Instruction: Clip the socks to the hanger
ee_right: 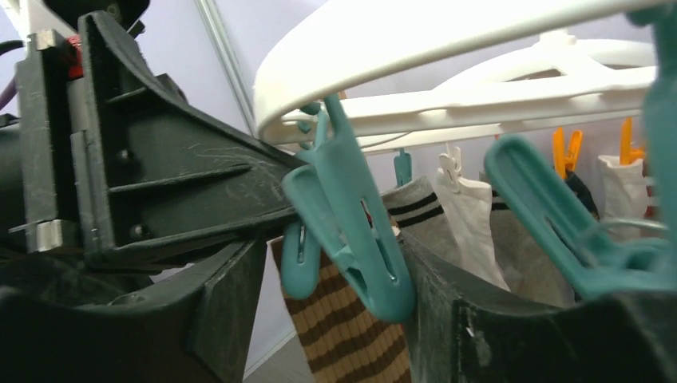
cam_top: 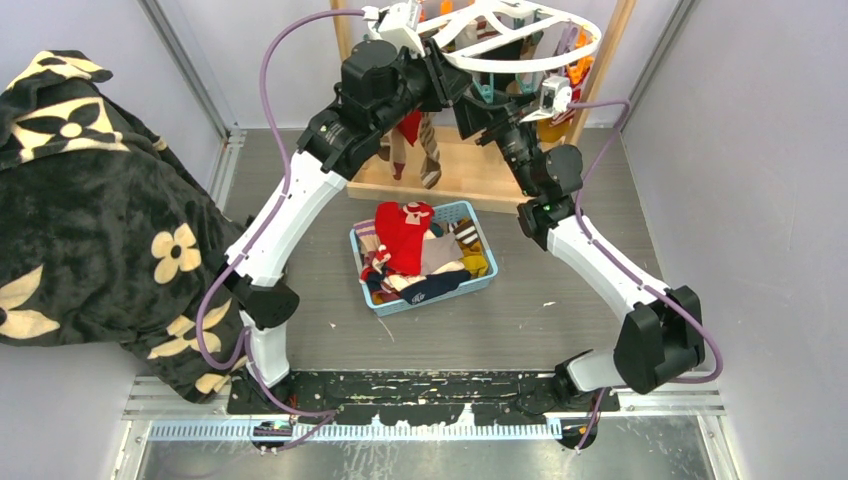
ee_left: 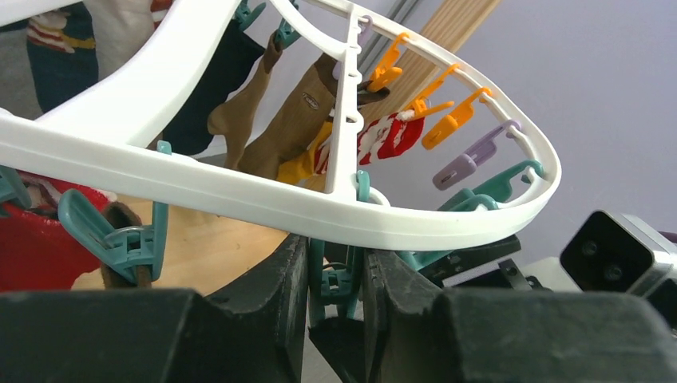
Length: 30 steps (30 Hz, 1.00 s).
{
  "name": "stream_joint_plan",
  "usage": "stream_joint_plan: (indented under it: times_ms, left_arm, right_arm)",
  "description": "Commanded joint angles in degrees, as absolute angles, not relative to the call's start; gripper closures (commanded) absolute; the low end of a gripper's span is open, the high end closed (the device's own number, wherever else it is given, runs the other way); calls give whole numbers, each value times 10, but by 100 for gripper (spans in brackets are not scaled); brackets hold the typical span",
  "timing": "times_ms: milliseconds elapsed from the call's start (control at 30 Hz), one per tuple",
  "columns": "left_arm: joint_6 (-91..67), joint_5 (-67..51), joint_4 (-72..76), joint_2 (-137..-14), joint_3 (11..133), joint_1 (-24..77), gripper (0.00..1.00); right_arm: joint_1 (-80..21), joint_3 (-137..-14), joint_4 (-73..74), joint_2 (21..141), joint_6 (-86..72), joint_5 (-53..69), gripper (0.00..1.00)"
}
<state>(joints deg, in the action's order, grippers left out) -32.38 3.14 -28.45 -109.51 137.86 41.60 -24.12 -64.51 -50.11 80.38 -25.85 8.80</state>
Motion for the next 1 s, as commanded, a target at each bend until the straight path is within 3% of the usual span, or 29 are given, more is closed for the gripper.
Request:
stream_joint_plan:
  times_ms: [0, 167, 533, 767, 967]
  left_arm:
    - [-302, 65, -237, -1071, 1359, 410, 82]
    - [-287, 71, -239, -1060, 1348, 410, 84]
    - [-282, 73, -245, -1052, 1337, 410, 84]
    - [-268, 76, -250, -1048, 1337, 410, 84]
    - [-269, 76, -252, -1040, 1321, 410, 84]
  right_arm:
    - [-249, -625, -522, 738, -243, 49, 33]
    - [-249, -560, -471, 667, -218, 42, 28]
    - [-257, -421, -273, 556, -238, 62, 34]
    - [-311, -411, -133, 575, -244, 67, 30]
    - [-386, -451, -73, 679, -216, 5, 29]
